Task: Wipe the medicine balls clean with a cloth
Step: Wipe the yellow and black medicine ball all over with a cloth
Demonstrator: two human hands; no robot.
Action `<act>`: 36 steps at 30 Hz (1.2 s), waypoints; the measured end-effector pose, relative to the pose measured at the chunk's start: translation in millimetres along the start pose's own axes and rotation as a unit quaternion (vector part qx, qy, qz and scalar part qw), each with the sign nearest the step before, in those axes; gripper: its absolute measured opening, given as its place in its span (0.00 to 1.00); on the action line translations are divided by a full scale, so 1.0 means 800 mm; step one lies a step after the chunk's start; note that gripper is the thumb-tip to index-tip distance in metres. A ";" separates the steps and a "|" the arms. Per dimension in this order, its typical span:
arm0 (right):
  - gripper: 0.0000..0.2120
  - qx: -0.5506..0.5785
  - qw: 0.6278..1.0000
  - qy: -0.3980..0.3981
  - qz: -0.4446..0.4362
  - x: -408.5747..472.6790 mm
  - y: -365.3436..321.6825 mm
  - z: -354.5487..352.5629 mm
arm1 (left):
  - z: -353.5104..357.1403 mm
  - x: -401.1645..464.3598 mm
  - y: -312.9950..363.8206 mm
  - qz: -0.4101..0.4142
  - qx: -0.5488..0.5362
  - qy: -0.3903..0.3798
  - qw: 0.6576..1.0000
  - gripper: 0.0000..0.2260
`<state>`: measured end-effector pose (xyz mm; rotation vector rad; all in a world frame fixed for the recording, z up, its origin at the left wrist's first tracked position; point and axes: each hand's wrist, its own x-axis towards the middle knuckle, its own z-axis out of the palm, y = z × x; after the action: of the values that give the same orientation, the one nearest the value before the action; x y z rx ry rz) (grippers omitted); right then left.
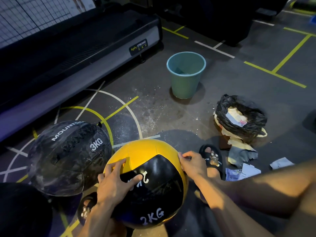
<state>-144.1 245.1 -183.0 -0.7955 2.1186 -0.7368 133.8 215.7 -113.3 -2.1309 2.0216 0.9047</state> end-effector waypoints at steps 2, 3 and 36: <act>0.13 -0.002 0.998 0.003 -0.067 0.001 -0.028 0.007 | 0.002 -0.004 -0.004 -0.020 -0.017 0.007 1.000 0.45; 0.13 -0.004 0.994 -0.004 -0.105 0.000 -0.043 0.012 | 0.003 -0.006 -0.006 -0.027 -0.022 0.010 0.999 0.45; 0.08 -0.168 0.970 -0.090 -0.151 0.034 -0.146 0.073 | 0.030 -0.009 -0.022 -0.028 -0.054 0.038 0.997 0.47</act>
<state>-77.3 135.9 -144.6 -1.3376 2.0035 -0.4371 141.5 235.2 -135.9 -2.3006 1.9784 0.9598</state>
